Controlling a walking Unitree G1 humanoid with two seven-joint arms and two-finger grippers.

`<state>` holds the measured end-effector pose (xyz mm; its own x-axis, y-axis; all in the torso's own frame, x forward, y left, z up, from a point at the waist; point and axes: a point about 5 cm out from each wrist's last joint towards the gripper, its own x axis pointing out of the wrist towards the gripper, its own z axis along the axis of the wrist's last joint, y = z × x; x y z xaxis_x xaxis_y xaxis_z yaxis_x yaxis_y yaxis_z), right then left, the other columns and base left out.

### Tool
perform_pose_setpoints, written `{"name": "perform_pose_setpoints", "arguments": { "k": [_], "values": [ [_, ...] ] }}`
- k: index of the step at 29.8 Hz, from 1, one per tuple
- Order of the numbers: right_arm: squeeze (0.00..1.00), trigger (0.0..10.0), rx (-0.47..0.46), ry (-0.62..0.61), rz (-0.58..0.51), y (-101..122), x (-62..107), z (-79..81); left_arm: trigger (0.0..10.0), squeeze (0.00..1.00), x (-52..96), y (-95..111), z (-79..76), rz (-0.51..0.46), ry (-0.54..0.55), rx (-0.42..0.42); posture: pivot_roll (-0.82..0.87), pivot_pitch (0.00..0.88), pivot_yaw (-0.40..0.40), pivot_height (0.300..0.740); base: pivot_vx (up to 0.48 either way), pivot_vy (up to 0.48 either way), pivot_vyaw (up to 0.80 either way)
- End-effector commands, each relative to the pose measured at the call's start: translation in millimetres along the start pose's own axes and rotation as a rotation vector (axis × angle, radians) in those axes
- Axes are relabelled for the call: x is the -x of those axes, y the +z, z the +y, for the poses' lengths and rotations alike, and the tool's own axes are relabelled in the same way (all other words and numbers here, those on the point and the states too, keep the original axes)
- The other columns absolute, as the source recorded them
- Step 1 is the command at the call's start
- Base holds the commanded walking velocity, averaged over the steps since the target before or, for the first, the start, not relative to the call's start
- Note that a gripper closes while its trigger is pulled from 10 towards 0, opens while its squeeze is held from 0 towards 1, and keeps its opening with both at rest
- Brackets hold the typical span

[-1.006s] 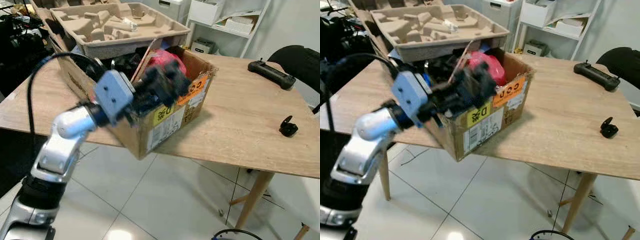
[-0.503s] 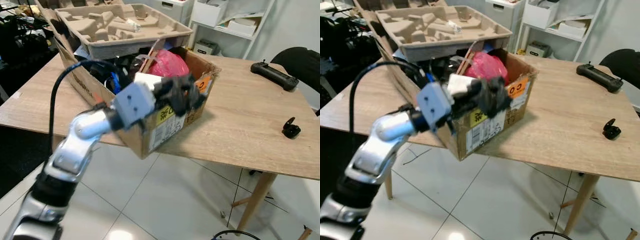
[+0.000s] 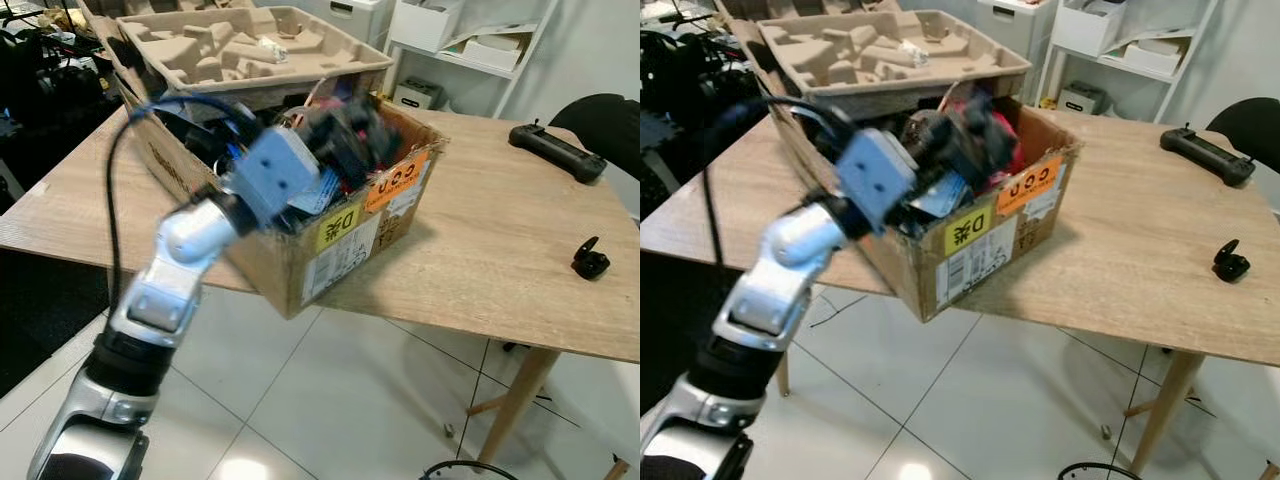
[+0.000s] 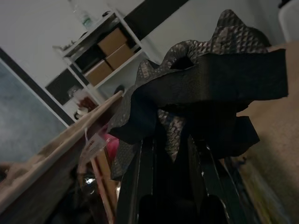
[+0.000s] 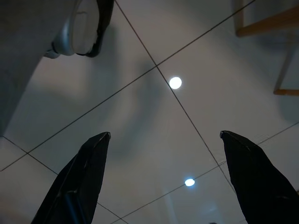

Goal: Picking trash to rubbish bin

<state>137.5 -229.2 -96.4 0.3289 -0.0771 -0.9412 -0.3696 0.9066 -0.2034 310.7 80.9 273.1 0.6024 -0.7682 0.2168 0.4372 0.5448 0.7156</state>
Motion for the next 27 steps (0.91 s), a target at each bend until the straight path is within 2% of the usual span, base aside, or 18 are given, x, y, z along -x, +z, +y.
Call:
{"name": "perform_pose_setpoints", "arguments": {
  "k": [1, 12, 17, 21, 23, 24, 26, 27],
  "values": [
    [0.00, 10.0, -0.012, -0.002, 0.020, -7.2, 0.3, 0.9, 10.0, 0.00, 2.4, -17.8, -8.1, 0.104, -0.039, -0.071, 0.04, 0.119, -0.025, 0.740, 0.000, 0.000, 0.00],
    [0.00, 10.0, -0.010, -0.001, 0.013, -4.1, 0.1, 0.6, 10.0, 0.00, 0.2, -34.4, -1.1, 0.240, 0.034, -0.172, 0.04, 0.118, -0.023, 0.740, 0.000, 0.000, 0.00],
    [0.00, 10.0, -0.009, -0.002, 0.011, -3.1, 0.0, 0.5, 10.0, 0.00, -1.9, -36.9, 0.9, 0.261, 0.069, -0.128, 0.04, 0.116, -0.023, 0.740, 0.000, 0.000, 0.00],
    [0.00, 10.0, -0.005, 0.000, 0.006, -1.0, -0.1, 0.4, 10.0, 0.00, -5.7, -32.4, 6.7, 0.232, 0.130, 0.135, 0.04, 0.117, -0.023, 0.740, 0.000, 0.000, 0.00],
    [0.00, 10.0, -0.003, 0.000, 0.004, 0.0, -0.2, 0.6, 10.0, 0.00, -6.1, -32.4, 7.9, 0.235, 0.127, 0.239, 0.04, 0.117, -0.022, 0.740, 0.000, 0.000, 0.00],
    [0.00, 10.0, -0.003, 0.000, 0.004, 0.0, -0.2, 0.6, 10.0, 0.00, -6.1, -32.4, 7.9, 0.235, 0.127, 0.239, 0.04, 0.117, -0.022, 0.740, 0.000, 0.000, 0.00],
    [0.00, 10.0, 0.000, 0.001, 0.003, 0.8, -0.3, 0.9, 10.0, 0.00, -5.4, -36.0, 7.2, 0.270, 0.107, 0.335, 0.04, 0.120, -0.022, 0.740, 0.000, 0.000, 0.00],
    [0.00, 10.0, 0.002, 0.002, 0.001, 1.6, -0.3, 1.2, 10.0, 0.00, -3.0, -41.8, 5.1, 0.322, 0.079, 0.375, 0.04, 0.119, -0.021, 0.740, 0.000, 0.000, 0.00]
  ]
}}
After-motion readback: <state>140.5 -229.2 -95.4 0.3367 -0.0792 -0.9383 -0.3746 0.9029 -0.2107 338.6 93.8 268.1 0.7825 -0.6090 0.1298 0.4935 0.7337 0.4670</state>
